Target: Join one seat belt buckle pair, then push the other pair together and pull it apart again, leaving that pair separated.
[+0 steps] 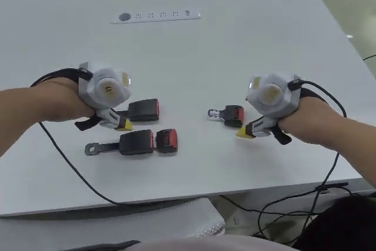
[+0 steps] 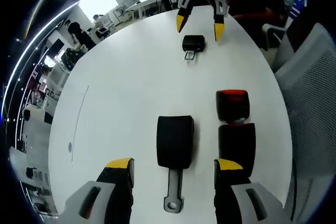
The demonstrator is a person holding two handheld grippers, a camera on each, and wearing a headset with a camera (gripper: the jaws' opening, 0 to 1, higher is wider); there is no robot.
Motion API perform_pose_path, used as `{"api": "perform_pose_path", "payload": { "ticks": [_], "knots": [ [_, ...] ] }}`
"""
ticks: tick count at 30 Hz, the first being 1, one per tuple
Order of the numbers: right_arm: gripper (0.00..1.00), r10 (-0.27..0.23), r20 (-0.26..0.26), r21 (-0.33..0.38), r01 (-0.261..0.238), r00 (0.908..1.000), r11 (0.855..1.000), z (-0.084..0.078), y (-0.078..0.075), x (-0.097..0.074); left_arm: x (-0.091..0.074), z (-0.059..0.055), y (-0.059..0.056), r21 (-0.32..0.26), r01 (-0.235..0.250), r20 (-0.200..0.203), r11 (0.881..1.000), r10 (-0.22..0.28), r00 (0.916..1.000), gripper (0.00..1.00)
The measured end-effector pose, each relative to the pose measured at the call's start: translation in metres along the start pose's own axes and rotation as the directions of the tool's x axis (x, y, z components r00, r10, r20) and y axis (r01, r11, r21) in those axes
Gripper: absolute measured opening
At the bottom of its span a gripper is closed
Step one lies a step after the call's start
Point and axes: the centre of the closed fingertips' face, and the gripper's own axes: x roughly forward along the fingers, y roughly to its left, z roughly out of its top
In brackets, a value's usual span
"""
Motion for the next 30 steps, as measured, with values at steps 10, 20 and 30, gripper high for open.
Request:
{"api": "perform_pose_path", "payload": {
  "ticks": [10, 20, 30],
  "knots": [
    [0.68, -0.037, 0.106, 0.115, 0.025, 0.9936, 0.993, -0.001, 0.021, -0.026, -0.048, -0.016, -0.018, -0.186, -0.09, 0.085, 0.978, 0.107, 0.9907, 0.75],
    [0.89, -0.084, 0.193, 0.225, 0.039, 0.9775, 0.974, 0.007, 0.046, -0.063, -0.084, -0.043, -0.038, -0.379, -0.158, 0.12, 0.912, 0.217, 0.9688, 0.97],
    [1.0, -0.119, 0.231, 0.365, 0.027, 0.9657, 0.931, 0.004, 0.054, -0.079, -0.09, -0.055, -0.051, -0.515, -0.186, 0.113, 0.837, 0.281, 0.9529, 1.0]
  ]
}}
